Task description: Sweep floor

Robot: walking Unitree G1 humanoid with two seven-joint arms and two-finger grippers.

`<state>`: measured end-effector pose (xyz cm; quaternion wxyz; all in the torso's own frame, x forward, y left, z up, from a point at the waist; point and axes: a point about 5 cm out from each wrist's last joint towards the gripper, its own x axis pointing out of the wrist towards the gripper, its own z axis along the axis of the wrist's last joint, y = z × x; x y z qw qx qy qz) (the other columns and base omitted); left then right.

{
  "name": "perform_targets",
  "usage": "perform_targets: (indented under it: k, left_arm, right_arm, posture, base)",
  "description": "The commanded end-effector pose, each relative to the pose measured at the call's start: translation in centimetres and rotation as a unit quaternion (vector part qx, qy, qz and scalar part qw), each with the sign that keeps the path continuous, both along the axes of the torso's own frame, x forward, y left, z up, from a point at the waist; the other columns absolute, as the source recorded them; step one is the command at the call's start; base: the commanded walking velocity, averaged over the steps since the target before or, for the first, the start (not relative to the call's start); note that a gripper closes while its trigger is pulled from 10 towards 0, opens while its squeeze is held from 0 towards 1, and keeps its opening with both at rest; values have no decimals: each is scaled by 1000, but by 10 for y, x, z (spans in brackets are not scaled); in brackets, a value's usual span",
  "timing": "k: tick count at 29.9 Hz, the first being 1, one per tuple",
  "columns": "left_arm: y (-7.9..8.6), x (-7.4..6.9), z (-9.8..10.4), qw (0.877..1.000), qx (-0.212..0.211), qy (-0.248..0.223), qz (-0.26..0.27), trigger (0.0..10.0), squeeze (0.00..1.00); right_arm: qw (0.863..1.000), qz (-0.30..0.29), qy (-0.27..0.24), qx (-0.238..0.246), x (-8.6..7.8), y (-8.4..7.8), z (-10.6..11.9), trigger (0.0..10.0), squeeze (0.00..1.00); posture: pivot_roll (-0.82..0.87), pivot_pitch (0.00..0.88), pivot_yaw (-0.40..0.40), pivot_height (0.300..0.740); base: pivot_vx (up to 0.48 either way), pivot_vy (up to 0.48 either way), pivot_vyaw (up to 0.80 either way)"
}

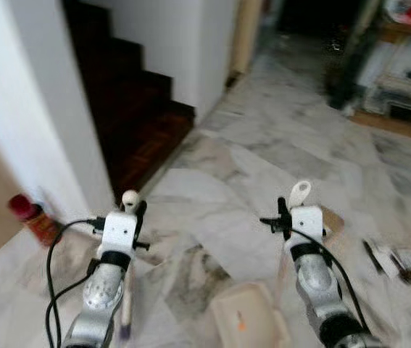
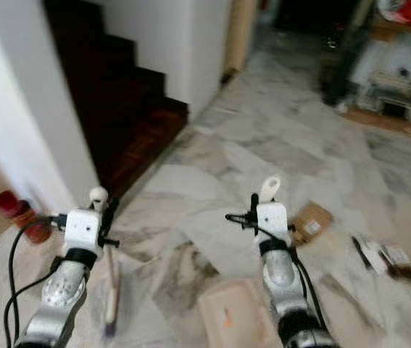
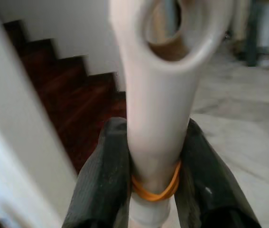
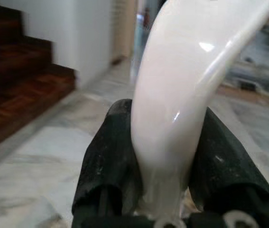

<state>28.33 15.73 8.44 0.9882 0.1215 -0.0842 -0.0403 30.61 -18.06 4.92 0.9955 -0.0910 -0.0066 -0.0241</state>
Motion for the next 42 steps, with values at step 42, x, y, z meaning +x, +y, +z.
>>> perform_targets:
  k: [42]
  left_arm:
    - [11,4,3,998,-53,-5,25,10000,0]
  right_arm:
    - [995,-48,-72,47,9,-7,25,10000,0]
  posture:
    - [67,0,-4,740]
  base:
    - [0,0,-343]
